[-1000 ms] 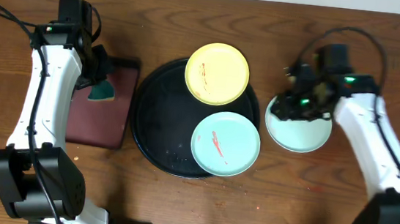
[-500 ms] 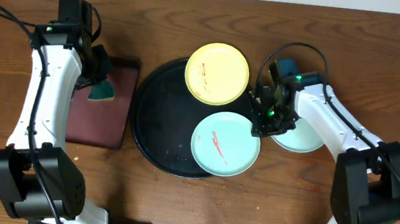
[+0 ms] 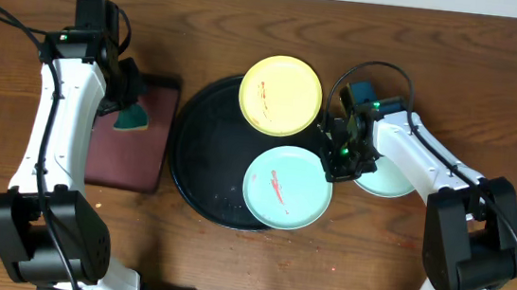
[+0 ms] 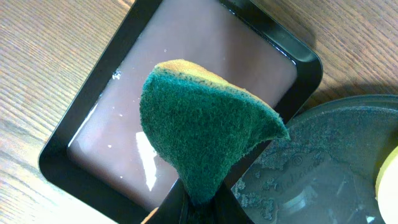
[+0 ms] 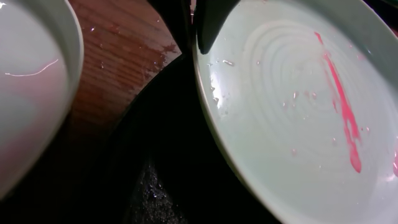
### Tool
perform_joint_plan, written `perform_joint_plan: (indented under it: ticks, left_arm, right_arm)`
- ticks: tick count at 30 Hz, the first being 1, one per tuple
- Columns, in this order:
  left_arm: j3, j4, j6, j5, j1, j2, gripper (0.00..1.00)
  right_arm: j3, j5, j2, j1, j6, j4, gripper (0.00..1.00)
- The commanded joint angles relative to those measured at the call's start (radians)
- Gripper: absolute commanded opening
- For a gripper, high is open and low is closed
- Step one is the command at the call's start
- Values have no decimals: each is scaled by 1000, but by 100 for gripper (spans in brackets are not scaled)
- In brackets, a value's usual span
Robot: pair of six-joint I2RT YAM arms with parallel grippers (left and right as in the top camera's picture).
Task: Clean dirty plates on tray and stack at the side
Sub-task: 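Move the right gripper to grasp the lower green plate rim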
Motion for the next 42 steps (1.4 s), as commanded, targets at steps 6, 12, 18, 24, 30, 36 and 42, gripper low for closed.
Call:
perform_joint_plan:
  ticks: [6,12,18,24,30,36,42]
  left_arm:
    - [-2,0,9,-16,4,3,7]
    - [-2,0,9,-16,4,3,8]
    - [-2,-2,9,-16,4,3,8]
    - [-24,-7,4,2,2,4,7]
    - [-42,-18,5,119,-6,4,7]
    - [-42,-18,5,153,-70,4,8]
    - [-42,-19,-6,146,-151,4,7]
  right_arm:
    - [22,-101,6,75,68,47,1]
    - [21,-33,6,189,370,190,1]
    - [19,114,8,281,513,285,1]
    - [19,134,8,296,513,290,36]
    - [19,132,17,294,495,322,40]
    - [19,96,57,291,475,336,24]
    - [19,96,64,285,479,335,15]
